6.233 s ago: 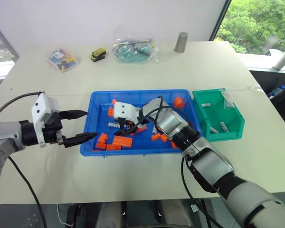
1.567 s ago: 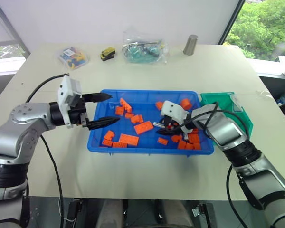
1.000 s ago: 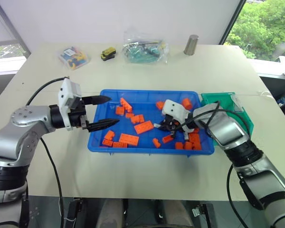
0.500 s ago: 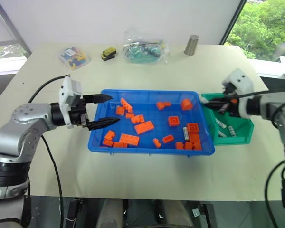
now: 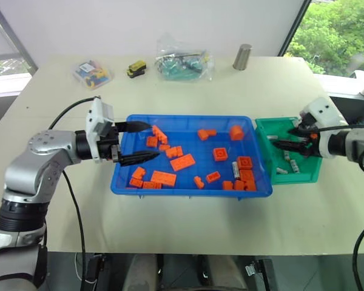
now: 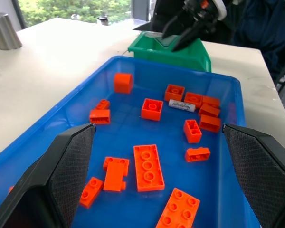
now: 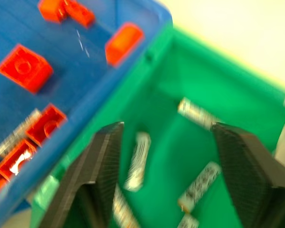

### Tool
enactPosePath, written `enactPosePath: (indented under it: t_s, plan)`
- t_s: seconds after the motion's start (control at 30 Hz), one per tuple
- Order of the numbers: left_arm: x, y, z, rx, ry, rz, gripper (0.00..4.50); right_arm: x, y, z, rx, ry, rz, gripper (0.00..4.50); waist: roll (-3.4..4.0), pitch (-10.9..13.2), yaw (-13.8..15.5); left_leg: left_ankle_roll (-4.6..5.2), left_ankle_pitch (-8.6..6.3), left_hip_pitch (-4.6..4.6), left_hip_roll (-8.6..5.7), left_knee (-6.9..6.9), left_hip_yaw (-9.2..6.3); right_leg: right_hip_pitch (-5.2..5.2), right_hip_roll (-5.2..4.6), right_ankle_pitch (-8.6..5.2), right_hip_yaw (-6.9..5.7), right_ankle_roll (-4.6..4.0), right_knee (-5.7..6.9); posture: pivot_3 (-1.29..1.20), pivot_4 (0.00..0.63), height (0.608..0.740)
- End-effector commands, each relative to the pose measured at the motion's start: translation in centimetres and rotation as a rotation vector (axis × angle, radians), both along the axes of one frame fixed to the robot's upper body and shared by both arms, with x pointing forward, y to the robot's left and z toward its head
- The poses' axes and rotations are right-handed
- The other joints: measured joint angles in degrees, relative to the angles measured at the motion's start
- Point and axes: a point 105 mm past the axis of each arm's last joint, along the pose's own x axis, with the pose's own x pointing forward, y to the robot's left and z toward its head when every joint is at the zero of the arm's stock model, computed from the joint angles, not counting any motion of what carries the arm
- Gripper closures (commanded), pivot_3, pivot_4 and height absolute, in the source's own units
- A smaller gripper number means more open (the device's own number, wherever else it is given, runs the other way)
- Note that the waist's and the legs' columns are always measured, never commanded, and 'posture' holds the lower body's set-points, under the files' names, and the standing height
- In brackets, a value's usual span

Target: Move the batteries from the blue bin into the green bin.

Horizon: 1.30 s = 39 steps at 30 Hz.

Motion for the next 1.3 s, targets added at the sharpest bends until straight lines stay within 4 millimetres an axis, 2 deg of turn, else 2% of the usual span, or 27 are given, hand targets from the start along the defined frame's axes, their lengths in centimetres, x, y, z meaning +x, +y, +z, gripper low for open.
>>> enactPosePath:
  t_s: [0.03,0.13,0.2,0.27,0.33,0.47,0.63,0.83,0.93,0.97,1.3]
  plan:
    - [-0.4,0.0,0.9,0.003,-0.049,-0.004,0.0,-0.5,3.0,1.5,-0.054,-0.041,0.169,1.46,0.0,0.0,0.1,0.0,0.0,0.0,0.0,0.0,-0.01,0.0,0.0,0.0,0.0,0.0,0.0,0.0,0.15,0.739]
    - [-0.6,0.1,0.9,0.004,-0.051,0.0,0.0,-1.6,5.6,0.9,-0.092,0.019,0.343,1.46,0.0,0.0,0.1,0.0,0.0,0.0,0.0,0.0,0.0,0.0,-0.02,0.0,0.0,0.0,-0.01,0.0,0.15,0.739]
    - [-0.8,0.1,0.8,0.005,-0.051,0.002,0.0,-2.6,6.3,-0.2,-0.169,0.067,0.467,1.46,0.0,0.0,0.3,0.01,0.0,-0.01,0.0,0.0,-0.01,0.01,-0.03,0.0,-0.01,0.0,-0.01,0.0,0.15,0.739]
    - [-0.9,0.1,0.8,0.007,-0.053,0.008,0.0,-2.9,6.4,-1.2,-0.249,0.095,0.549,1.46,0.0,0.0,0.4,0.01,-0.01,-0.01,-0.03,0.01,-0.01,0.02,-0.06,0.0,-0.02,0.0,-0.03,0.0,0.15,0.739]
    - [-1.0,0.2,0.9,0.006,-0.058,0.019,0.0,-2.4,6.1,-2.2,-0.358,0.106,0.613,1.46,0.0,0.0,0.3,0.02,-0.01,-0.01,-0.03,0.05,-0.01,0.05,-0.07,0.0,-0.02,0.0,-0.04,0.0,0.15,0.739]
    - [-1.0,0.4,1.0,0.002,-0.062,0.033,0.0,-1.9,5.9,-3.4,-0.454,0.139,0.706,1.46,0.0,0.0,0.2,0.01,-0.01,0.01,-0.02,0.07,0.01,0.03,-0.05,0.0,-0.02,0.0,-0.02,0.0,0.15,0.739]
    - [-1.2,0.5,1.0,0.0,-0.066,0.051,0.0,0.0,6.6,-4.2,-0.482,0.126,0.724,1.46,0.0,0.0,0.0,0.01,-0.01,0.01,0.0,0.06,0.01,0.02,-0.04,0.0,-0.02,0.0,0.0,0.0,0.15,0.739]
    - [-1.5,0.9,1.0,0.001,-0.066,0.078,0.0,0.4,7.1,-5.0,-0.496,0.161,0.758,1.46,-0.01,0.0,0.5,0.01,-0.01,0.02,-0.04,0.07,0.0,0.05,-0.09,0.0,-0.03,0.0,0.0,0.0,0.15,0.739]
    - [-1.5,1.1,1.0,0.0,-0.066,0.089,0.0,0.2,7.5,-5.2,-0.494,0.17,0.771,0.67,0.0,0.0,0.4,0.01,-0.01,0.02,-0.05,0.08,0.0,0.05,-0.11,0.0,-0.04,0.01,0.01,0.0,0.15,0.739]
    - [-1.5,1.2,1.0,0.0,-0.066,0.09,0.0,0.1,7.5,-5.3,-0.497,0.169,0.772,0.22,-0.01,0.0,0.4,0.01,-0.01,0.02,-0.04,0.08,-0.01,0.05,-0.1,0.0,-0.04,0.0,0.01,0.0,0.15,0.739]
    - [-1.8,0.2,0.7,0.003,-0.049,0.032,0.0,-1.2,9.0,-5.8,-0.481,0.198,0.789,0.22,0.0,0.0,0.3,0.01,-0.01,0.02,-0.03,0.07,-0.02,0.05,-0.09,0.0,-0.04,0.0,0.03,0.0,0.15,0.739]
